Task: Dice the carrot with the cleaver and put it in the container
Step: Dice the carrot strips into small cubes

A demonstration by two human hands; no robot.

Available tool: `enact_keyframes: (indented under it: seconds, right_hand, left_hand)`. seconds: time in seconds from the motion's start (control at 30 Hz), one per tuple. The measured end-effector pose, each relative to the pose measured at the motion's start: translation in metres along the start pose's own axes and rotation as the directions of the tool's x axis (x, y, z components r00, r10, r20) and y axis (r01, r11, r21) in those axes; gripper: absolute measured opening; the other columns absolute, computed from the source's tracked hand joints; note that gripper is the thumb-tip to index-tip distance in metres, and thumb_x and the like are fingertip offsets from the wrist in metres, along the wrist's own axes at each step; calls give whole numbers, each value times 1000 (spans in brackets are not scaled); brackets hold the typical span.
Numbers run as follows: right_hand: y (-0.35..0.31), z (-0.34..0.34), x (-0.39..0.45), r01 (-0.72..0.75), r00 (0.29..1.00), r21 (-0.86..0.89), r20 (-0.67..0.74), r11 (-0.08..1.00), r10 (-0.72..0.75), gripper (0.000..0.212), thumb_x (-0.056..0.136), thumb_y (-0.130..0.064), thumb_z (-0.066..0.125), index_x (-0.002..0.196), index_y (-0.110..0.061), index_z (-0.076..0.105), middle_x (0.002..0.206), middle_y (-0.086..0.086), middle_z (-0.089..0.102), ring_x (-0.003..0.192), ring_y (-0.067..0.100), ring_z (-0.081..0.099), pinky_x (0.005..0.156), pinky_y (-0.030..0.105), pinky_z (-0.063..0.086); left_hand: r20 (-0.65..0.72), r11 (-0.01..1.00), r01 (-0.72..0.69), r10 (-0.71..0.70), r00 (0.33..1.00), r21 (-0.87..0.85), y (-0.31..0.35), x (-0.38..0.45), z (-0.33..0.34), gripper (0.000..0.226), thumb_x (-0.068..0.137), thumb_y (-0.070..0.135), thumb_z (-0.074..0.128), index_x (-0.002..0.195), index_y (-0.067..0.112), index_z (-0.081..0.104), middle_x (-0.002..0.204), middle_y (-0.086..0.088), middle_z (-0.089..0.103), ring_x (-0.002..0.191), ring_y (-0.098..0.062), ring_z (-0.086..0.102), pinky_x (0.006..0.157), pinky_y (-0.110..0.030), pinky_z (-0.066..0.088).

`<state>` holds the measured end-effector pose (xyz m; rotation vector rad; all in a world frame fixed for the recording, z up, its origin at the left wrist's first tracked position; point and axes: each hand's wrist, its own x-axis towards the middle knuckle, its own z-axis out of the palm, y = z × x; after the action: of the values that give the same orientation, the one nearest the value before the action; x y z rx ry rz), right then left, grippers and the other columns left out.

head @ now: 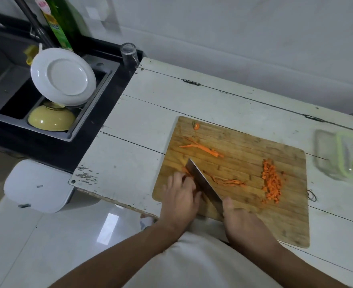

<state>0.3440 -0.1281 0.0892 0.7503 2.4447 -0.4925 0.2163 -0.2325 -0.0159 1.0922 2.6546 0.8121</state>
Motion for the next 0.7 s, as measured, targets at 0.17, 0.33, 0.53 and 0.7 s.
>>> enact_keyframes:
  seconds: [0.17,0.33,0.53,0.7]
  right_hand:
    - [6,7,0,6,1000,-19,6,1000,-6,34,98,-8,37,129,-19,27,105,9,68,96,34,66,80,44,53]
    - [6,9,0,19,1000,-23,21,1000,-19,29,101,-11,36,127,-20,27,106,9,68,95,32,66,81,44,53]
    - [-1,2,8,4,999,-63,33,998,-2,34,102,-11,38,131,-19,24,106,8,68,94,28,67,81,42,56]
    - [-27,-8,50,31,997,-114,-67,993,-39,36,100,-6,39,132,-17,27,104,11,69,94,34,69,67,39,48]
  left_hand:
    - [159,843,-522,502,850,130,-30,-17,9,40,103,32,50,135,9,60,139,-10,58,127,-30,52,108,-44,46]
    - [270,738,-646,593,758,194,-39,-4,1,51,106,41,41,138,5,58,143,-15,57,141,-35,43,118,-48,34]
    - [232,739,-652,613,756,170,-42,1,3,52,102,43,49,135,5,61,137,-14,61,131,-34,52,112,-45,41]
    - [188,756,-645,621,761,113,-45,3,8,50,100,40,54,132,4,63,137,-16,61,131,-35,52,110,-45,43]
